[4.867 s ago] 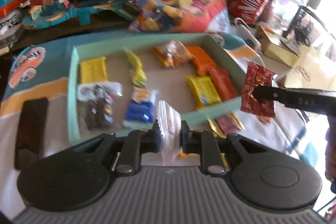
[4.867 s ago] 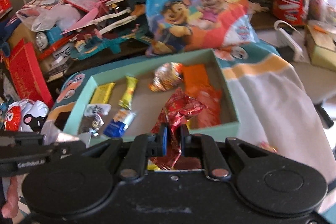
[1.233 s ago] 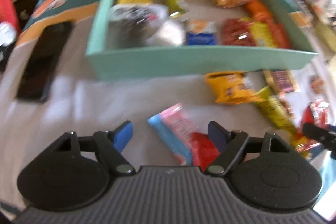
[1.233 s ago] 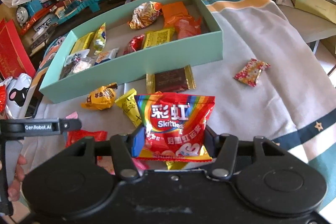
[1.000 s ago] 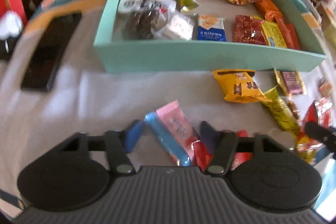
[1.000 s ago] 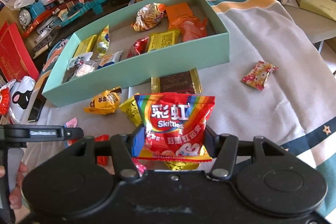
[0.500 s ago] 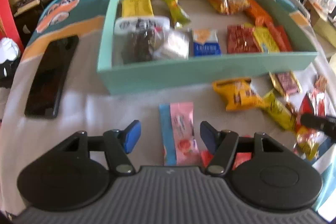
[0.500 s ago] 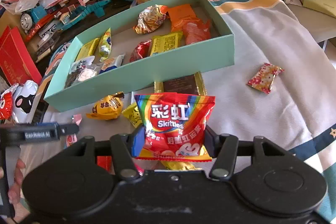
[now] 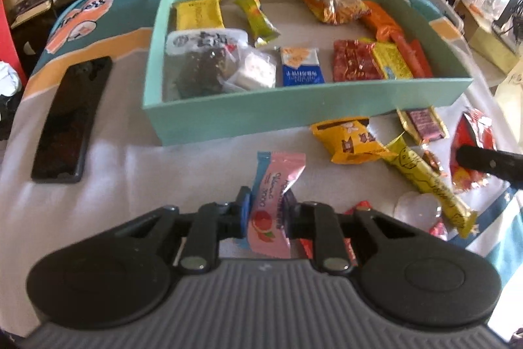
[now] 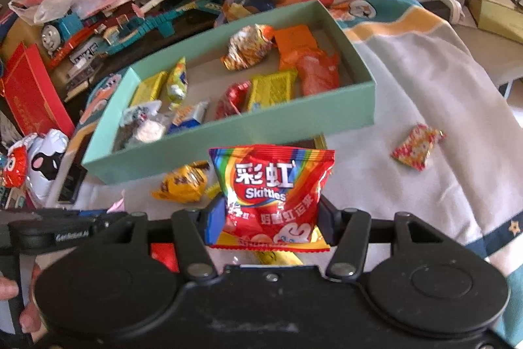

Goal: Organize snacks
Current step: 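Place Skittles bag in the box with right tool while left places pink pack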

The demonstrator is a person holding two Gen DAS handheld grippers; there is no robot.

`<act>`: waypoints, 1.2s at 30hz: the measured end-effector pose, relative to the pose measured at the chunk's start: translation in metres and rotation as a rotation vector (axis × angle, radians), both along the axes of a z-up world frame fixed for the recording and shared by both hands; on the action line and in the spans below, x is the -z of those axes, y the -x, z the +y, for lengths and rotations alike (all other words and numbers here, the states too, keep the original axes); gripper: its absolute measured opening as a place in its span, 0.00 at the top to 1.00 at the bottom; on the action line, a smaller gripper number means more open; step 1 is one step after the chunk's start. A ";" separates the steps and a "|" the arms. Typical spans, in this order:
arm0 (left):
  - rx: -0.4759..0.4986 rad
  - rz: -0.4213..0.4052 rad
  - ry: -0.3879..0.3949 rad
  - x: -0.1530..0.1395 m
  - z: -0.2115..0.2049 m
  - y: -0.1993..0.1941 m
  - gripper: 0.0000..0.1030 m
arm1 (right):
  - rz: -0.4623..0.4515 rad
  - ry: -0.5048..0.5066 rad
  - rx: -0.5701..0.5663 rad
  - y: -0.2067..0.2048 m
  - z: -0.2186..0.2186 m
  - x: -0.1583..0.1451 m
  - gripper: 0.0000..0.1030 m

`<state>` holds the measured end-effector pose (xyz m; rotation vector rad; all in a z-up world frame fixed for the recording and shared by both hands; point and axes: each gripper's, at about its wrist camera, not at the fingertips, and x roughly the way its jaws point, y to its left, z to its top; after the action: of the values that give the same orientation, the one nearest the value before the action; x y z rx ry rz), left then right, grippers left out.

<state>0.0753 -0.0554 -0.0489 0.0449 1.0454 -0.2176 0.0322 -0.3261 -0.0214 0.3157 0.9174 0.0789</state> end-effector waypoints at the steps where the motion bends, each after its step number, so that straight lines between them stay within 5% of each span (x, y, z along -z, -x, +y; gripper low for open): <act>1: 0.000 -0.007 0.011 -0.005 0.002 0.001 0.82 | -0.004 -0.004 -0.004 -0.003 0.001 -0.003 0.46; 12: -0.016 -0.102 0.093 -0.057 0.018 -0.057 0.82 | -0.042 -0.034 -0.072 -0.077 0.020 -0.033 0.46; 29: -0.052 -0.075 0.069 -0.022 0.003 -0.221 0.80 | 0.003 -0.064 -0.130 -0.253 0.073 -0.013 0.42; 30: -0.059 -0.081 0.064 -0.020 0.002 -0.225 0.71 | -0.001 -0.067 -0.125 -0.259 0.073 -0.011 0.41; 31: -0.068 -0.090 0.051 -0.019 0.000 -0.227 0.61 | -0.001 -0.076 -0.119 -0.265 0.073 -0.009 0.30; 32: -0.079 -0.098 0.034 -0.018 -0.002 -0.228 0.34 | -0.002 -0.084 -0.111 -0.268 0.072 -0.007 0.17; 33: -0.090 -0.117 0.019 -0.018 -0.003 -0.227 0.18 | -0.009 -0.089 -0.100 -0.269 0.070 -0.007 0.11; 36: -0.097 -0.153 -0.015 -0.020 -0.007 -0.221 0.03 | -0.035 -0.096 -0.087 -0.266 0.066 -0.008 0.03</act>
<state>0.2962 -0.0620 -0.0293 0.0240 0.8943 -0.1161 0.2982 -0.2596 -0.0134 0.3619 0.8940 0.2081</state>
